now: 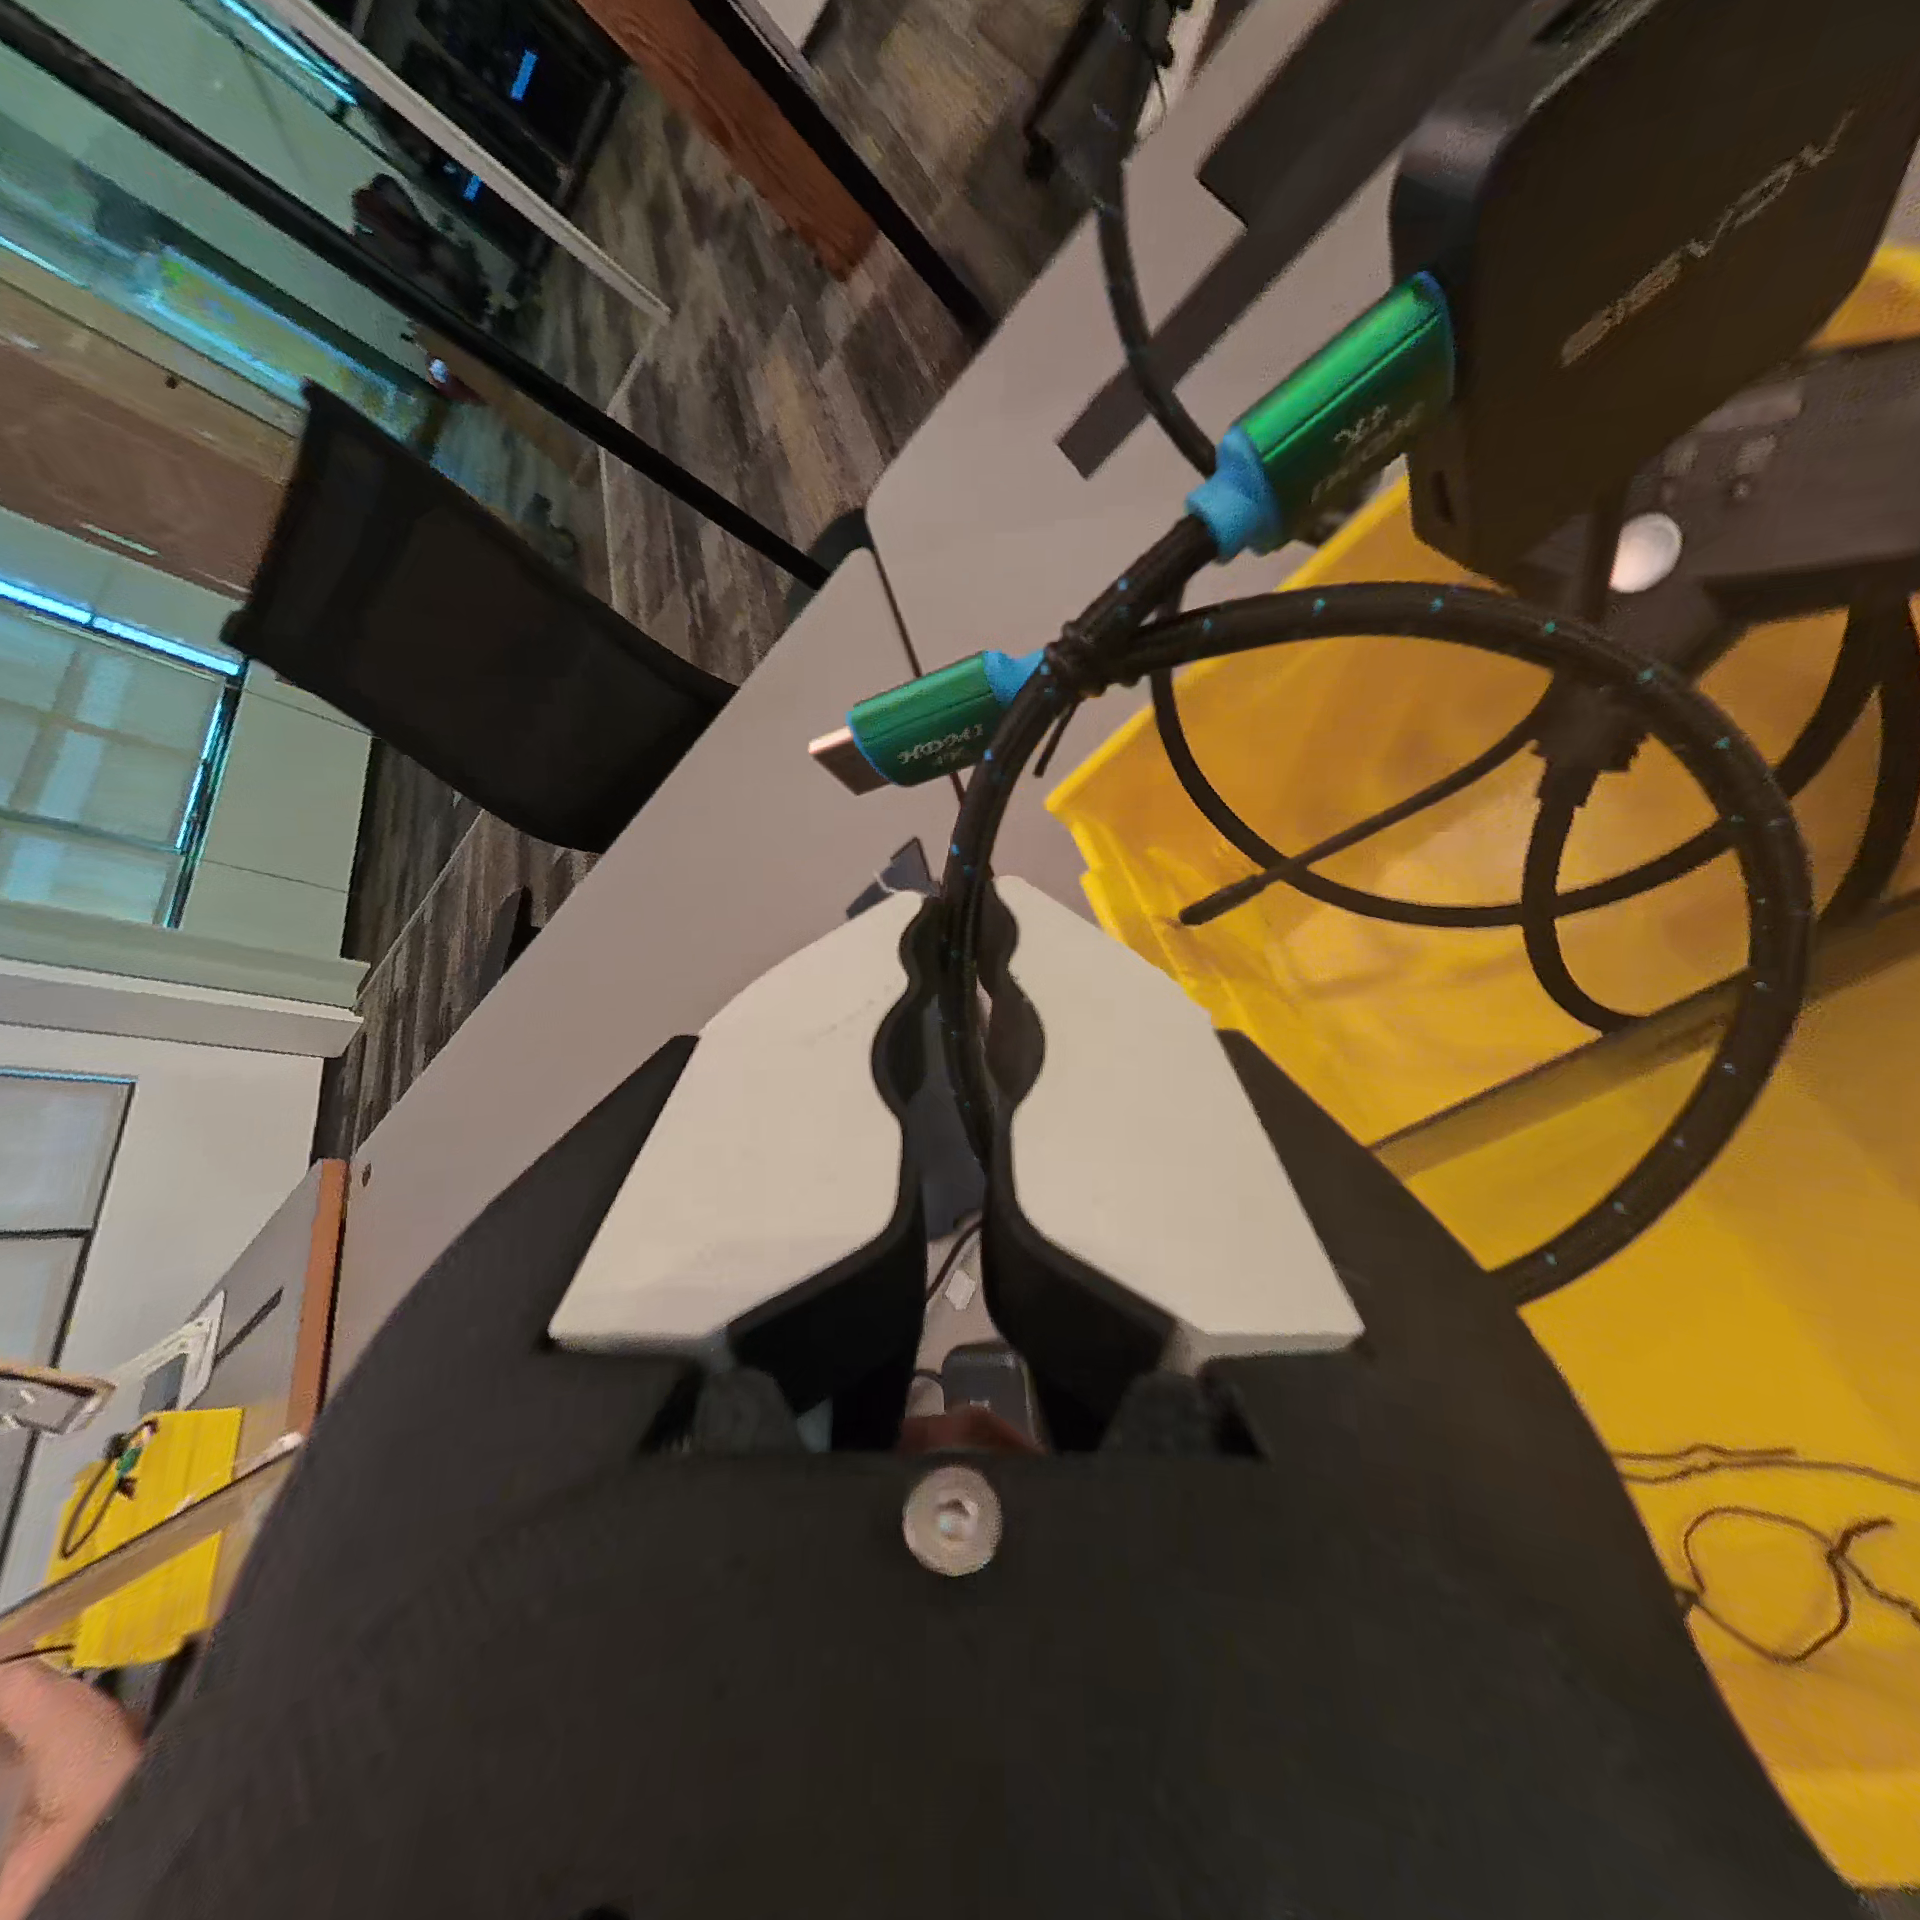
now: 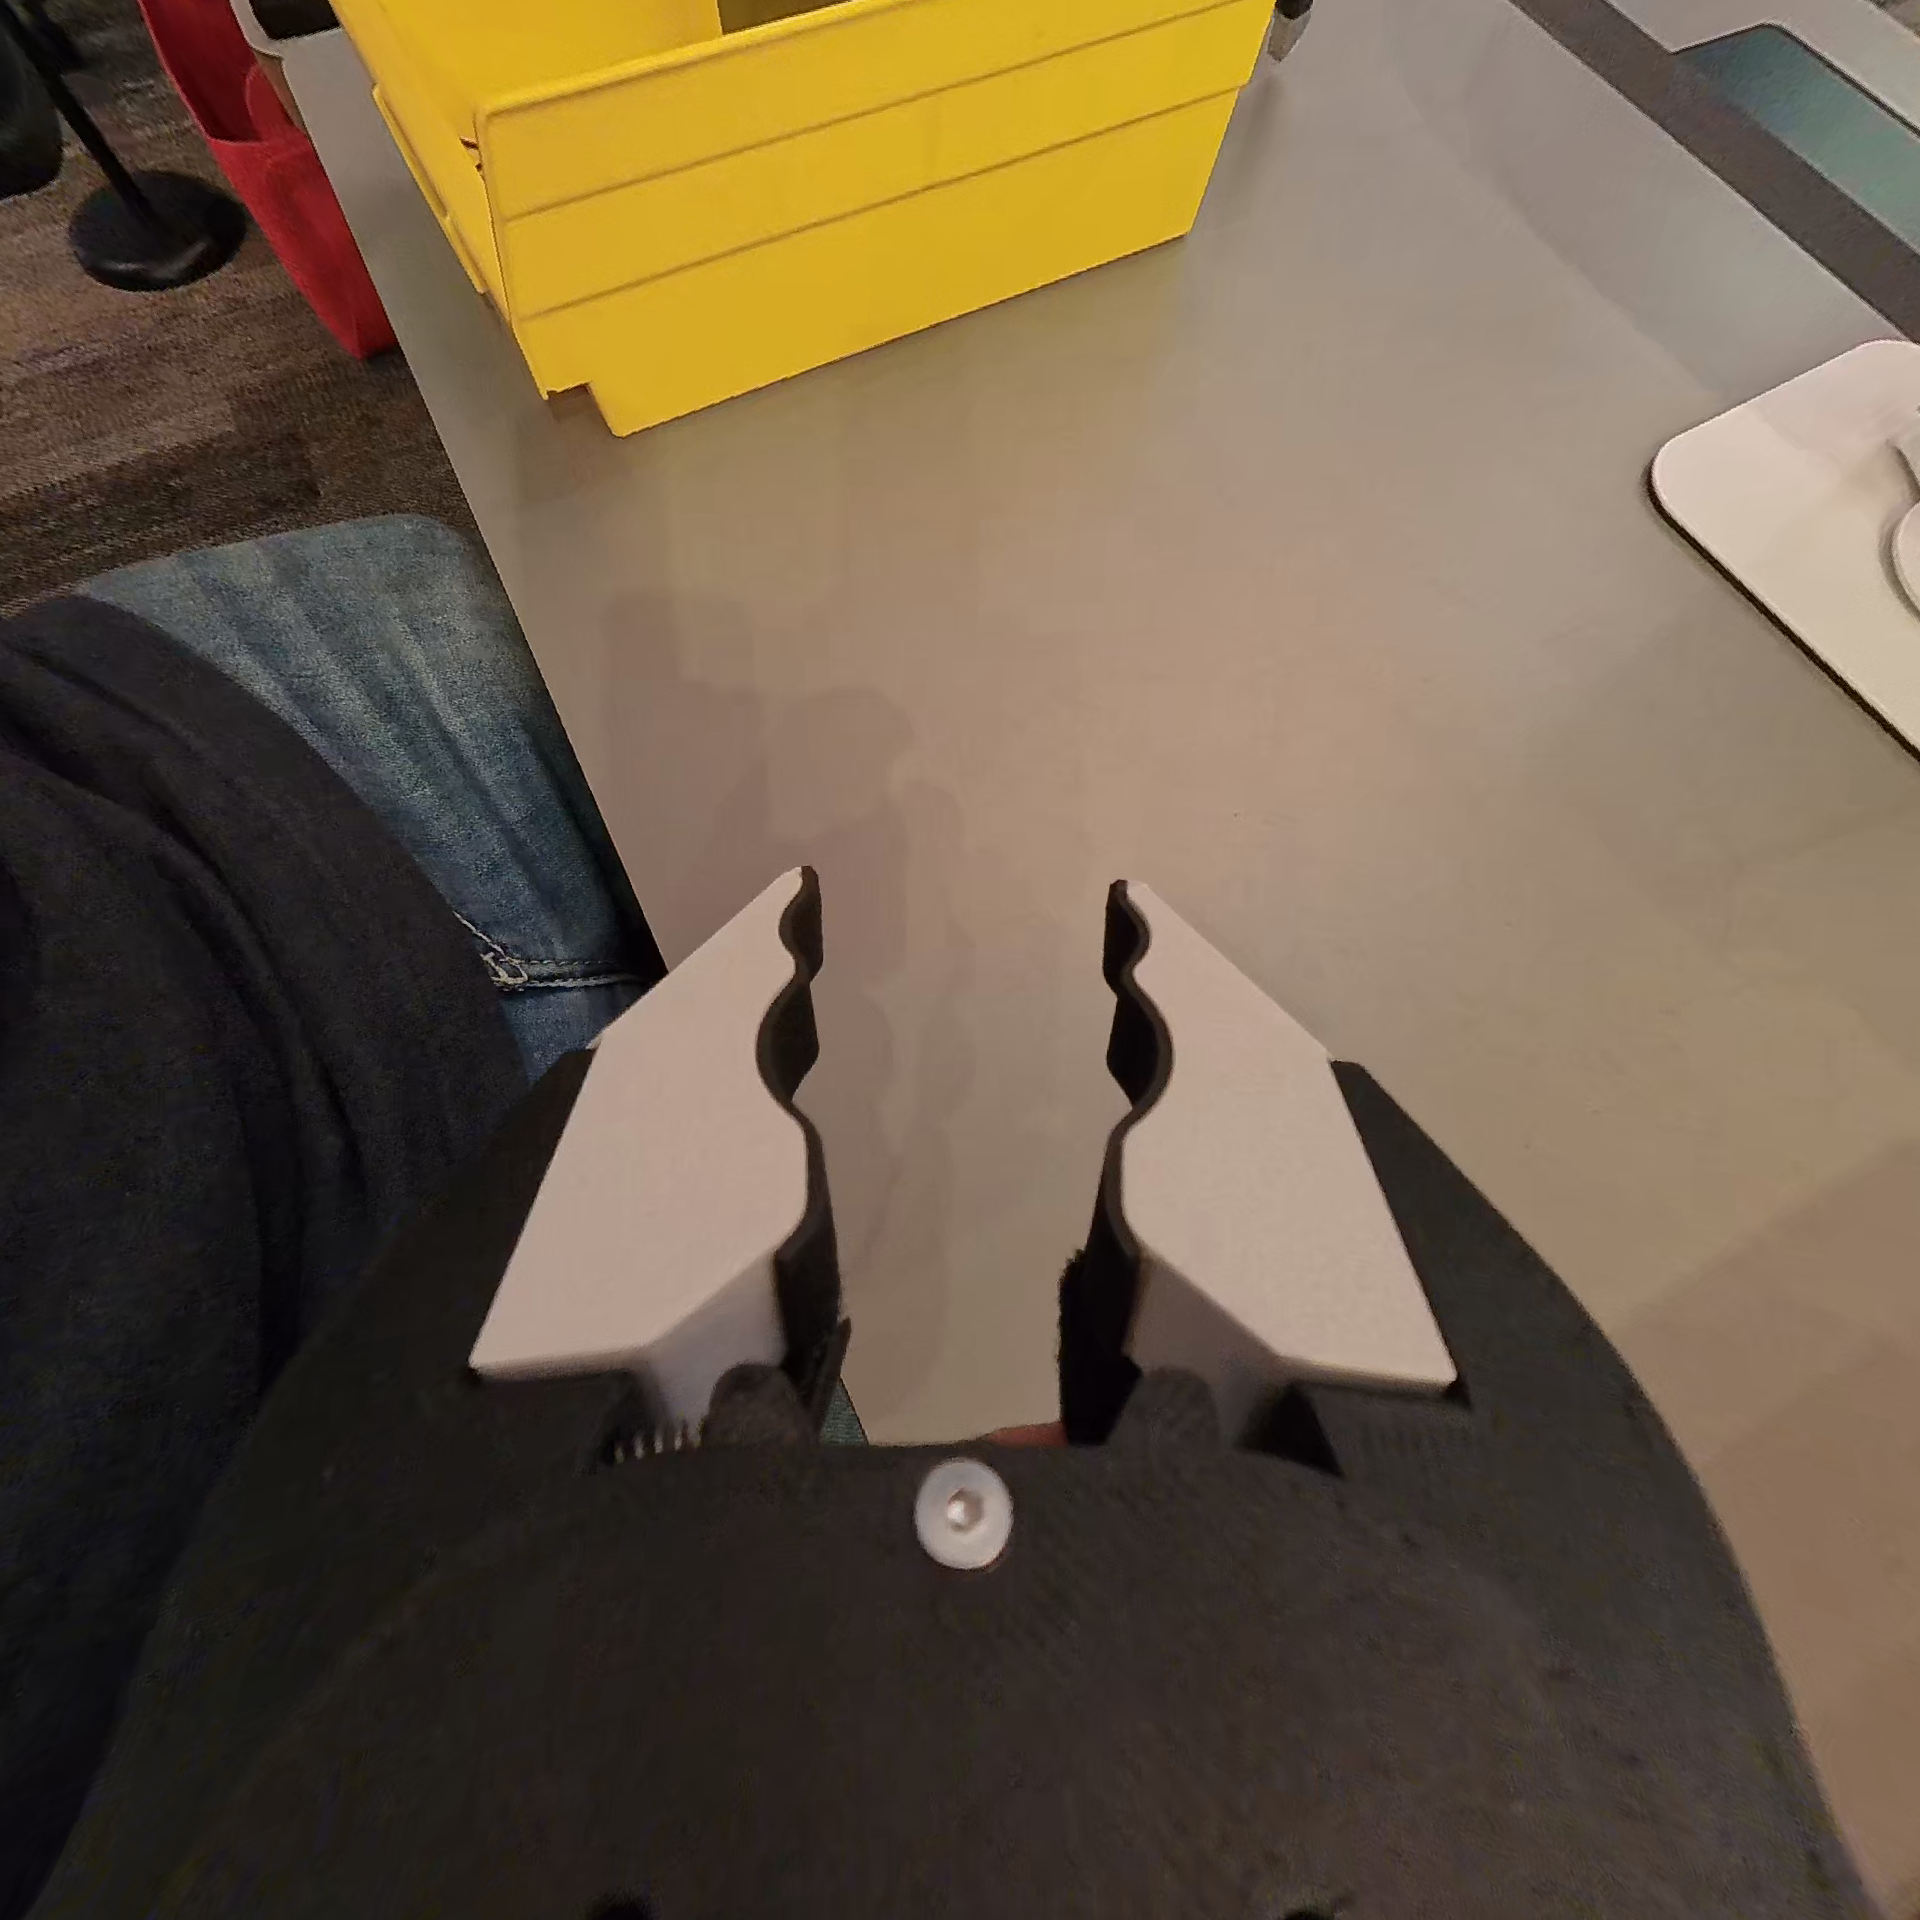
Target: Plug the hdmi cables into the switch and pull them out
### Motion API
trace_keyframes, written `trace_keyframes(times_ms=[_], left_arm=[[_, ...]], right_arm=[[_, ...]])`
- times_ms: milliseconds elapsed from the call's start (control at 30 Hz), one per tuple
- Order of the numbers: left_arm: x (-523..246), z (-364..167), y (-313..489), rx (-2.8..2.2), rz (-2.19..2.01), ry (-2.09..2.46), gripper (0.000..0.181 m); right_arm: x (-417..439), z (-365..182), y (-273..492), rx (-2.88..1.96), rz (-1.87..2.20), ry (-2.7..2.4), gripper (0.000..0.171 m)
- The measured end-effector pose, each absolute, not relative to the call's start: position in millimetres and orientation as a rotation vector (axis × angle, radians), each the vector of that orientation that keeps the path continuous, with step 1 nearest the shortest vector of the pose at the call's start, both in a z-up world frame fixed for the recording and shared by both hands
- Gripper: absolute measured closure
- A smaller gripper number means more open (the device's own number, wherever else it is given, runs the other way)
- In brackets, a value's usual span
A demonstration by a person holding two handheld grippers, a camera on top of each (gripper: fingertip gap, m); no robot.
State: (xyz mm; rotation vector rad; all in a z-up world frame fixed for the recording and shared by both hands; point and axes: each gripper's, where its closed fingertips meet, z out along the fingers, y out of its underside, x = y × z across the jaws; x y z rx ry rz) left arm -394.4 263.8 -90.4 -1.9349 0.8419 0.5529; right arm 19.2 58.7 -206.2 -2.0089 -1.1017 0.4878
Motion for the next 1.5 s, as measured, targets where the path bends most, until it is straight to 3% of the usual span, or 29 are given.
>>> trace_keyframes(times_ms=[267,500,867,1067,1133,1233,1433,1500], left_arm=[[-388,-31,255,-1.793,0.461,0.636,0.175],[-324,-1,239,-1.687,0.46,0.782,0.175],[-165,-23,213,-1.527,0.43,1.19,0.175],[-116,-44,201,-1.463,0.385,1.35,0.175],[-105,-51,196,-1.452,0.356,1.392,0.175],[-94,-59,193,-1.442,0.336,1.426,0.174],[-89,-83,203,-1.517,0.257,1.435,0.173],[-86,-87,201,-1.561,0.166,1.43,0.163]], right_arm=[[18,-204,60,-2.002,0.501,-1.087,0.118],[15,-187,66,-1.949,0.512,-1.041,0.114],[0,-118,93,-1.736,0.54,-0.912,0.082],[-9,-97,128,-1.682,0.594,-0.845,0.082],[-17,-101,134,-1.694,0.7,-0.859,0.101],[-29,-116,133,-1.733,0.898,-0.908,0.157],[-28,-137,139,-1.772,0.99,-0.858,0.16],[-24,-137,143,-1.769,1.058,-0.782,0.16]])
